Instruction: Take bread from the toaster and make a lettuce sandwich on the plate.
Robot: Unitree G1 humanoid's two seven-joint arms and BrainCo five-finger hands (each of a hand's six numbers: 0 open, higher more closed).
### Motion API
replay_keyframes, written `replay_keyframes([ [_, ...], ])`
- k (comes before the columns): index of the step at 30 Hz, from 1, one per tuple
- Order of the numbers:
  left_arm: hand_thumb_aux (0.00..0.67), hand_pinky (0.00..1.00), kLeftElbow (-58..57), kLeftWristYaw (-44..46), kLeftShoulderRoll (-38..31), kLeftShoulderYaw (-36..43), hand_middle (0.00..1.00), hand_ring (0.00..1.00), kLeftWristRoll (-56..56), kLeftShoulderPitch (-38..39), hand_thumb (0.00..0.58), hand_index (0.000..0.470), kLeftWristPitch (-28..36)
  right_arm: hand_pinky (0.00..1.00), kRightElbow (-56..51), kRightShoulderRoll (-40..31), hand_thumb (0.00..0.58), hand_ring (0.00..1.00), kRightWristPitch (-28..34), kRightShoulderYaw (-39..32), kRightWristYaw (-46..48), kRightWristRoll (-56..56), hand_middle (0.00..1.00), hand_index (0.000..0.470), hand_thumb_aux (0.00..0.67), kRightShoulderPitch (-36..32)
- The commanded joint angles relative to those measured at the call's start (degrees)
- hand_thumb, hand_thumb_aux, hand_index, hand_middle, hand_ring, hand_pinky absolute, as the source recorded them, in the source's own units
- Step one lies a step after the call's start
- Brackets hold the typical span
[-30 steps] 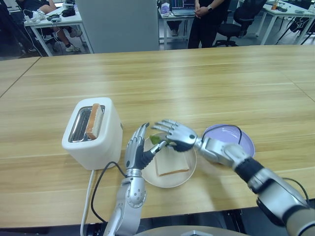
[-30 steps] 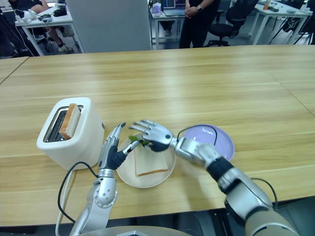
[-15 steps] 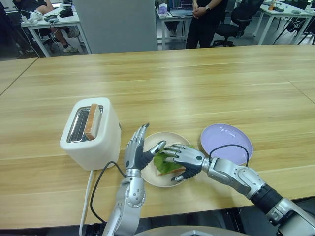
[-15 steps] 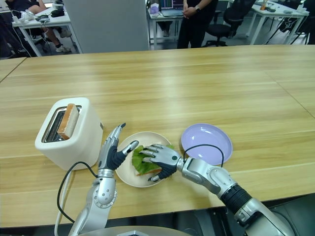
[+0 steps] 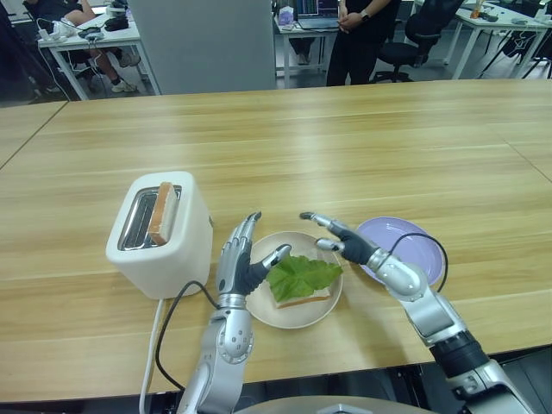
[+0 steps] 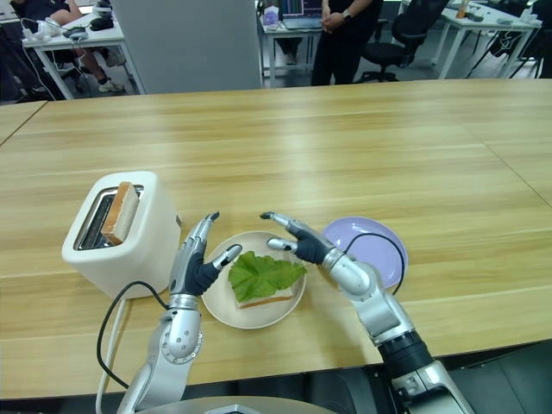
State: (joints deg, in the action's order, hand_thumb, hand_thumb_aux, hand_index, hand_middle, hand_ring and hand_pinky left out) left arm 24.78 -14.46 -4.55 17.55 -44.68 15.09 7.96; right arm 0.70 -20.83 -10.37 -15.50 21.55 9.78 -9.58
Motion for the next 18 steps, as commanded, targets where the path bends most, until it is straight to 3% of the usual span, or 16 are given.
replay_keyframes([
  [1,0.000,0.07,10.7,3.0,0.1,-3.1,0.07,0.07,-0.7,2.0,0.000,0.000,2.0,0.00,8.8,1.7,0.000,0.00,9.2,6.4,3.1,-14.0,0.00,0.000,0.000,6.0],
  [4,0.000,0.00,17.3,5.4,-0.2,-7.2,0.00,0.00,-0.6,3.5,0.000,0.000,3.4,0.00,14.8,3.8,0.000,0.00,16.2,9.7,3.7,-23.1,0.00,0.000,0.000,10.7],
  [7,0.000,0.00,22.2,8.1,-2.0,-14.4,0.00,0.00,-2.8,5.9,0.000,0.000,6.0,0.00,17.2,5.3,0.000,0.00,20.3,11.3,2.9,-27.2,0.00,0.000,0.000,15.2],
  [13,0.000,0.00,24.5,11.2,-6.2,-28.4,0.00,0.00,-12.2,9.2,0.000,0.000,11.0,0.00,18.7,5.8,0.000,0.00,20.4,12.1,0.7,-25.7,0.00,0.000,0.000,19.1],
  [18,0.000,0.00,18.7,12.5,-8.1,-32.1,0.00,0.00,-16.5,8.0,0.000,0.000,12.4,0.00,19.0,6.0,0.000,0.00,19.9,11.8,0.1,-25.2,0.00,0.000,0.000,19.8],
])
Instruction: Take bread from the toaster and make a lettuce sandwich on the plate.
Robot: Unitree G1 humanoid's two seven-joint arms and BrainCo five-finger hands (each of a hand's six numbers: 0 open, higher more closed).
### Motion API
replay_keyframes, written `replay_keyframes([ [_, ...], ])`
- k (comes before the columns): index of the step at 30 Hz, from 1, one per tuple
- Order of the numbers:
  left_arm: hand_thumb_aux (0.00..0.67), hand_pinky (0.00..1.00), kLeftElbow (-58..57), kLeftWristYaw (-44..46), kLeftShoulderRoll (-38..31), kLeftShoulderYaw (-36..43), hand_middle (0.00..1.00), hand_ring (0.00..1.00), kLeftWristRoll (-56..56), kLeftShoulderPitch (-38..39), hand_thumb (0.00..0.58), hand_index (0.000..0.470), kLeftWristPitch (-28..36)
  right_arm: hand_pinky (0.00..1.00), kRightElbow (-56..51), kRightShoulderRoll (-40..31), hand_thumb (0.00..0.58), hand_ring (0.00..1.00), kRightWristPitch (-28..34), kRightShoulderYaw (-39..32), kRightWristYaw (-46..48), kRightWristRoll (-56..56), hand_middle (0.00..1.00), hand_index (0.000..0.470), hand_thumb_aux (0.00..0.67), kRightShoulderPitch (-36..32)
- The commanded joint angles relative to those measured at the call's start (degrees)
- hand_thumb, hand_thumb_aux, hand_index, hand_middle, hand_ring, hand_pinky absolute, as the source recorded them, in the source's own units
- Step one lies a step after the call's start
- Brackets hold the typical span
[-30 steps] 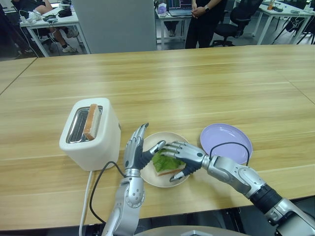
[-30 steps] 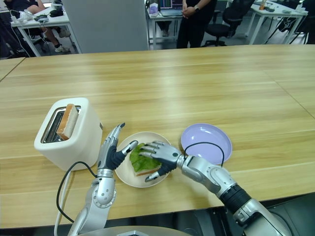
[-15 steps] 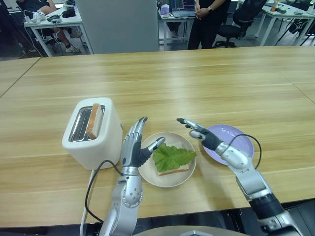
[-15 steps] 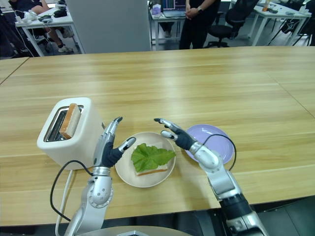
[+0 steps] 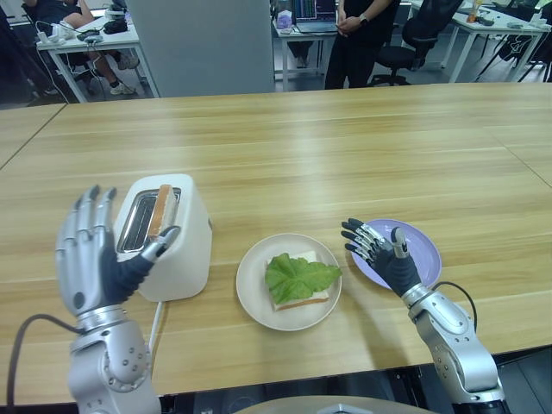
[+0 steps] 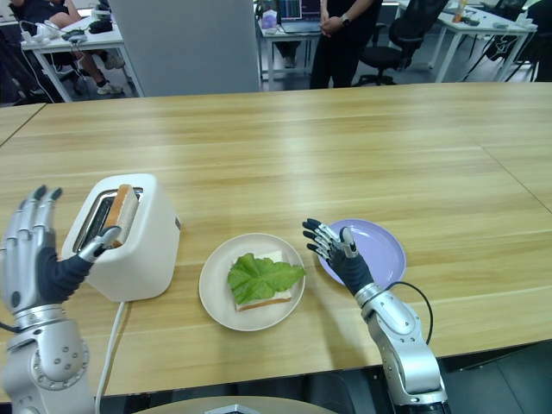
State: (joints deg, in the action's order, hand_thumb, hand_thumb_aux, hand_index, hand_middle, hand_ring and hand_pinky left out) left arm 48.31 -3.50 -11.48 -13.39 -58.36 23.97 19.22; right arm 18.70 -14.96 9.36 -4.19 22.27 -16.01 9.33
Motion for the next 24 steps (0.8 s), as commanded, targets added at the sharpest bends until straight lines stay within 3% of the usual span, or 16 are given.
replay_keyframes([
  [1,0.000,0.00,-6.5,1.8,-1.5,-1.3,0.00,0.00,-2.7,-1.4,0.000,0.000,1.2,0.00,1.1,0.3,0.000,0.00,0.0,0.5,-0.8,0.7,0.00,0.000,0.000,1.0],
  [16,0.000,0.00,-24.3,1.0,-3.8,2.6,0.00,0.00,-0.7,-11.4,0.000,0.000,1.3,0.00,0.2,0.7,0.000,0.00,-0.9,1.6,-1.6,1.3,0.00,0.000,0.000,0.9],
  [18,0.179,0.00,-25.5,1.0,-4.0,3.2,0.00,0.00,-1.2,-12.0,0.268,0.123,1.7,0.00,0.0,0.6,0.000,0.00,-1.0,1.9,-1.6,1.3,0.00,0.000,0.000,0.9],
  [19,0.339,0.00,-26.0,1.1,-4.3,3.5,0.00,0.00,-1.8,-12.2,0.438,0.233,2.0,0.00,0.0,0.6,0.000,0.00,-1.0,2.2,-1.6,1.2,0.00,0.000,0.000,0.9],
  [21,0.473,0.00,-27.1,1.3,-4.7,4.3,0.00,0.00,-2.1,-12.2,0.530,0.325,2.3,0.00,-0.2,0.6,0.000,0.00,-0.9,2.7,-1.6,1.1,0.00,0.000,0.000,0.6],
  [22,0.473,0.00,-27.5,1.2,-4.7,4.7,0.00,0.00,-2.2,-12.2,0.530,0.325,2.4,0.00,-0.5,0.6,0.000,0.00,-0.9,2.9,-1.6,1.1,0.00,0.000,0.000,0.4],
  [23,0.644,0.00,-27.7,1.0,-4.7,5.0,0.00,0.00,-2.2,-12.2,0.579,0.442,2.6,0.00,-0.7,0.6,0.000,0.00,-0.8,3.1,-1.6,1.1,0.00,0.000,0.000,0.2],
  [24,0.670,0.00,-27.7,0.8,-4.6,5.4,0.00,0.00,-2.2,-12.2,0.580,0.460,2.8,0.00,-0.8,0.7,0.000,0.00,-0.8,3.2,-1.6,1.1,0.00,0.000,0.000,0.1],
])
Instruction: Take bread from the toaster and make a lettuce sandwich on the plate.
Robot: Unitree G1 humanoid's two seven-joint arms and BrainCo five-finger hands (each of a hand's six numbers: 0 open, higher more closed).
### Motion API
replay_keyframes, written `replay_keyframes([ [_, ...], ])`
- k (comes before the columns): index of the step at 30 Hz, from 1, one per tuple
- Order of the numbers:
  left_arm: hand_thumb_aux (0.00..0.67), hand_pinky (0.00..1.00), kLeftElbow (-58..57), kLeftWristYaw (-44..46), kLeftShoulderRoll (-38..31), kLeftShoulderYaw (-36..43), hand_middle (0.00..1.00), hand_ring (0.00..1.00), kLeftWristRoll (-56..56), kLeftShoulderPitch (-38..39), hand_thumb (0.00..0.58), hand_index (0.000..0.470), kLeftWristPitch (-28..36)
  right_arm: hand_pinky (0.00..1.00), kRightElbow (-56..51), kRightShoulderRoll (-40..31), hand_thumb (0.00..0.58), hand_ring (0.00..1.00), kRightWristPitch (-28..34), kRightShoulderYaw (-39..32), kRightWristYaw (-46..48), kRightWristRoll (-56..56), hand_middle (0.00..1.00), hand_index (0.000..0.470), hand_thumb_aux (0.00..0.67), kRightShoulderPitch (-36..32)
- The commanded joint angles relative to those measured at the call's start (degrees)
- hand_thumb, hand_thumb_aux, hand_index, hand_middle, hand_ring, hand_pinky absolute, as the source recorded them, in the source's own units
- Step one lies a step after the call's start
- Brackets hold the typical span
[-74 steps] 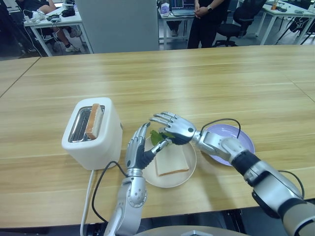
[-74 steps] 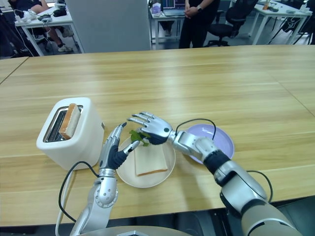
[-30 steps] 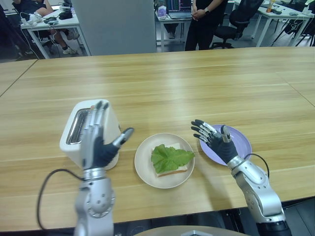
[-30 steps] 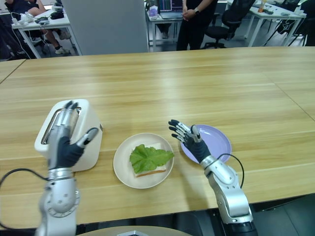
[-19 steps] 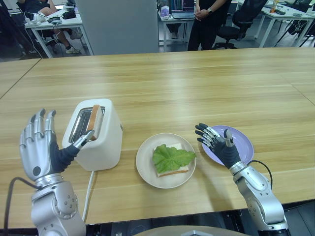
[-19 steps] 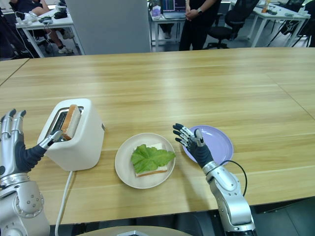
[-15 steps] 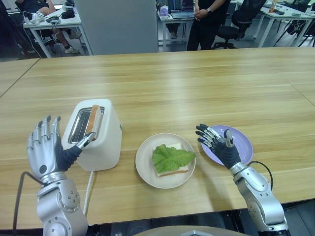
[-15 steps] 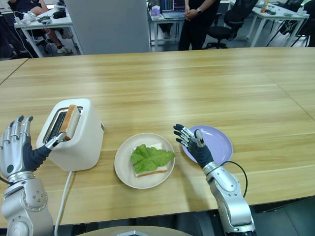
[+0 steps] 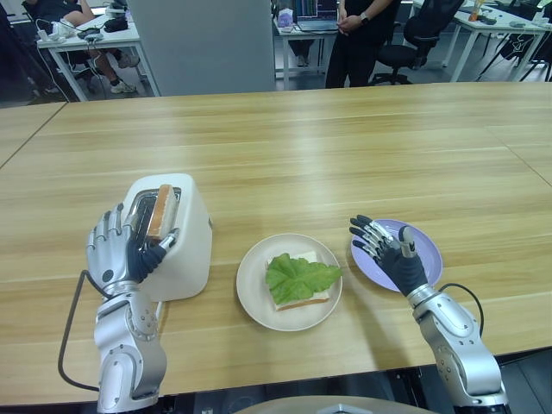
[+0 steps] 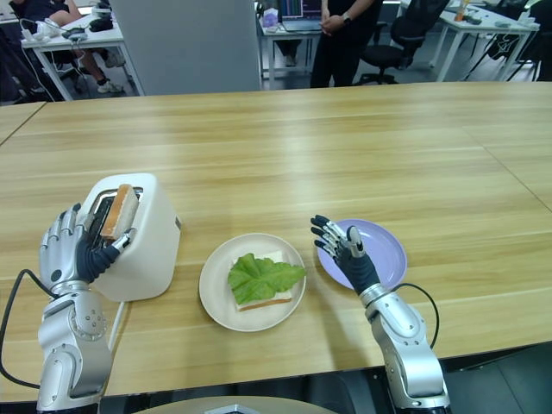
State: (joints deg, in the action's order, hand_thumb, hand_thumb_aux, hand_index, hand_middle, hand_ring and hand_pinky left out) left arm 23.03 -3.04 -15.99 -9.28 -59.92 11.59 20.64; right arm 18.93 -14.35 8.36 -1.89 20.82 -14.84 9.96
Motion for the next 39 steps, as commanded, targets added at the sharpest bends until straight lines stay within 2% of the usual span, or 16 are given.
replay_keyframes([
  [1,0.670,0.00,-2.4,0.1,-0.1,1.5,0.00,0.00,-0.7,0.2,0.580,0.460,1.6,0.00,-1.4,0.1,0.000,0.00,0.1,0.9,-0.1,0.1,0.00,0.000,0.000,-0.7],
  [11,0.670,0.00,0.9,-4.5,1.1,1.8,0.00,0.00,-0.1,-3.7,0.580,0.460,2.2,0.00,-3.8,0.6,0.000,0.00,-1.1,0.7,-0.3,1.2,0.00,0.000,0.000,-1.0],
  [13,0.670,0.26,2.5,-6.6,1.9,0.4,0.26,0.26,2.1,-5.6,0.580,0.460,1.4,0.00,-4.2,0.8,0.000,0.00,-1.4,0.6,-0.4,1.5,0.00,0.000,0.000,-1.0],
  [14,0.670,0.68,3.3,-7.5,2.1,-0.3,0.68,0.68,3.0,-6.5,0.580,0.460,1.0,0.00,-4.4,0.9,0.000,0.00,-1.5,0.5,-0.4,1.6,0.00,0.000,0.000,-1.0],
  [15,0.670,1.00,4.0,-8.5,2.5,-1.1,1.00,1.00,4.7,-7.4,0.580,0.460,0.4,0.00,-4.7,1.0,0.000,0.00,-1.6,0.5,-0.4,1.7,0.00,0.000,0.000,-1.2],
  [24,0.670,1.00,6.9,-13.4,7.0,-7.4,1.00,1.00,22.8,-13.7,0.580,0.460,-7.8,0.00,-6.5,1.3,0.000,0.00,-2.1,0.3,-0.1,2.3,0.00,0.000,0.000,-2.1],
  [28,0.670,1.00,8.1,-11.5,8.2,-8.4,1.00,1.00,32.1,-14.4,0.580,0.460,-11.7,0.00,-7.0,1.3,0.000,0.00,-2.3,0.5,-0.1,2.4,0.00,0.000,0.000,-2.6],
  [33,0.670,1.00,7.0,1.2,10.4,-4.3,1.00,1.00,50.2,-14.3,0.580,0.460,-10.4,0.00,-7.0,0.7,0.000,0.00,-5.1,0.8,-1.1,4.9,0.00,0.000,0.000,-3.6],
  [39,0.670,1.00,0.2,14.1,9.3,2.8,1.00,1.00,60.8,-11.1,0.580,0.460,-4.1,0.00,-6.2,-1.3,0.000,0.00,-10.5,0.7,-3.8,11.9,0.00,0.000,0.000,-5.6],
])
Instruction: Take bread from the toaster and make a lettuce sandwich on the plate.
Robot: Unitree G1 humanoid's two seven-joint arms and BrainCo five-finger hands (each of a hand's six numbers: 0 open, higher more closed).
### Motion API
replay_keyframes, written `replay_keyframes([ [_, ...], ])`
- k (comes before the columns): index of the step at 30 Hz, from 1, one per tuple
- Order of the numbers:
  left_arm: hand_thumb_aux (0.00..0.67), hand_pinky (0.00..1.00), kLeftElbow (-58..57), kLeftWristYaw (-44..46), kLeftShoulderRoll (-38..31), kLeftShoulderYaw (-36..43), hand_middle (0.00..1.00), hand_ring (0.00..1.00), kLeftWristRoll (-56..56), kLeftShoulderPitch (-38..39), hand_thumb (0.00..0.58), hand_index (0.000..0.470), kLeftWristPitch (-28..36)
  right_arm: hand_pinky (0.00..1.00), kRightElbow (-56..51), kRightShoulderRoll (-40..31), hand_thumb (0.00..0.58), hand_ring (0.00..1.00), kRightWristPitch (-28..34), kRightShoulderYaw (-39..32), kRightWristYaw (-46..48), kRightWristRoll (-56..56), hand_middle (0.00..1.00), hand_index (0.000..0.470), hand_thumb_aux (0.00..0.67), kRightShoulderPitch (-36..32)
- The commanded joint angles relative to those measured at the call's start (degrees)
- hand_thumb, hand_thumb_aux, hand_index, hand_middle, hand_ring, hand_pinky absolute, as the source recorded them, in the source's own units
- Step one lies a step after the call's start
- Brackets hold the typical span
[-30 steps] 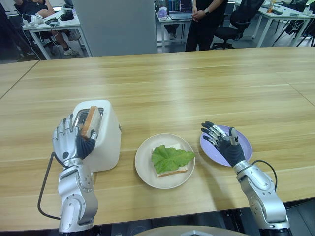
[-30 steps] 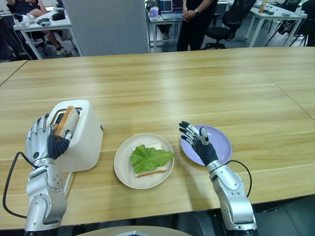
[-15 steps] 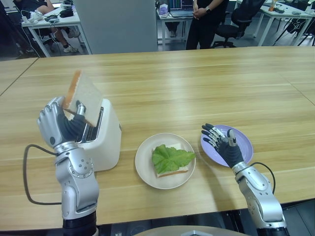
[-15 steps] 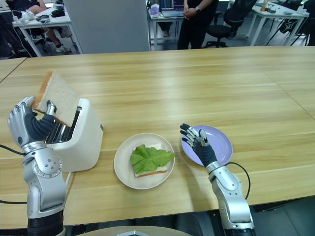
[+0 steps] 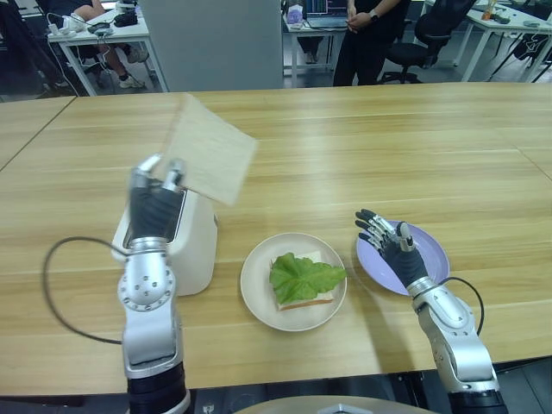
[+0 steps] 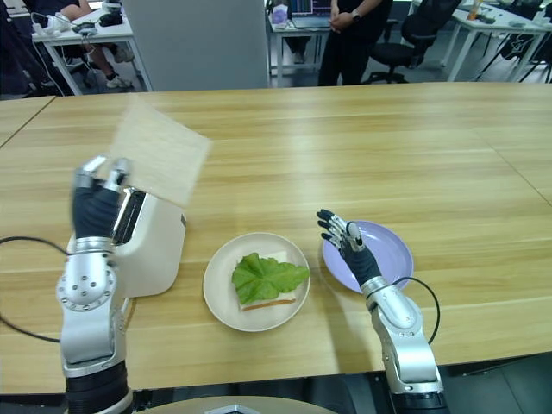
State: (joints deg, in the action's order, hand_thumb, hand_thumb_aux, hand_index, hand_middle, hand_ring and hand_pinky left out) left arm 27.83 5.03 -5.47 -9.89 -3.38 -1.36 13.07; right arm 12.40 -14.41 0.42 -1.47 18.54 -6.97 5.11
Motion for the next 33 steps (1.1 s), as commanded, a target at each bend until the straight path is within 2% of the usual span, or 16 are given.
replay_keyframes([
  [1,0.670,1.00,-5.7,8.6,-2.1,5.2,1.00,1.00,5.1,2.6,0.580,0.460,3.9,0.00,0.6,-1.9,0.000,0.00,-3.8,0.3,-2.0,5.8,0.00,0.000,0.000,-1.1],
  [7,0.670,1.00,-10.0,14.6,-4.8,10.0,1.00,1.00,7.7,3.7,0.580,0.460,4.8,0.00,0.4,-5.4,0.000,0.00,-8.8,0.3,-4.5,13.6,0.00,0.000,0.000,-3.1],
  [11,0.670,1.00,-13.5,17.2,-7.3,11.9,1.00,1.00,7.4,2.3,0.580,0.460,4.3,0.00,0.1,-8.9,0.000,0.00,-15.3,-0.1,-7.8,22.3,0.00,0.000,0.000,-4.5],
  [21,0.670,1.00,-16.9,22.3,-13.5,15.3,1.00,1.00,6.3,-0.9,0.580,0.460,4.6,0.00,2.2,-12.9,0.000,0.00,-29.6,-8.2,-11.5,40.1,0.00,0.000,0.000,-4.0],
  [26,0.670,1.00,-18.8,23.8,-16.1,16.8,1.00,1.00,5.3,-2.8,0.580,0.460,4.6,0.00,1.8,-13.2,0.000,0.00,-32.8,-11.7,-11.3,43.6,0.00,0.000,0.000,-3.9],
  [33,0.670,1.00,-21.7,23.9,-17.8,19.2,1.00,1.00,2.2,-4.4,0.580,0.460,3.9,0.00,0.2,-13.1,0.000,0.00,-33.8,-16.1,-9.1,43.9,0.00,0.000,0.000,-4.2],
])
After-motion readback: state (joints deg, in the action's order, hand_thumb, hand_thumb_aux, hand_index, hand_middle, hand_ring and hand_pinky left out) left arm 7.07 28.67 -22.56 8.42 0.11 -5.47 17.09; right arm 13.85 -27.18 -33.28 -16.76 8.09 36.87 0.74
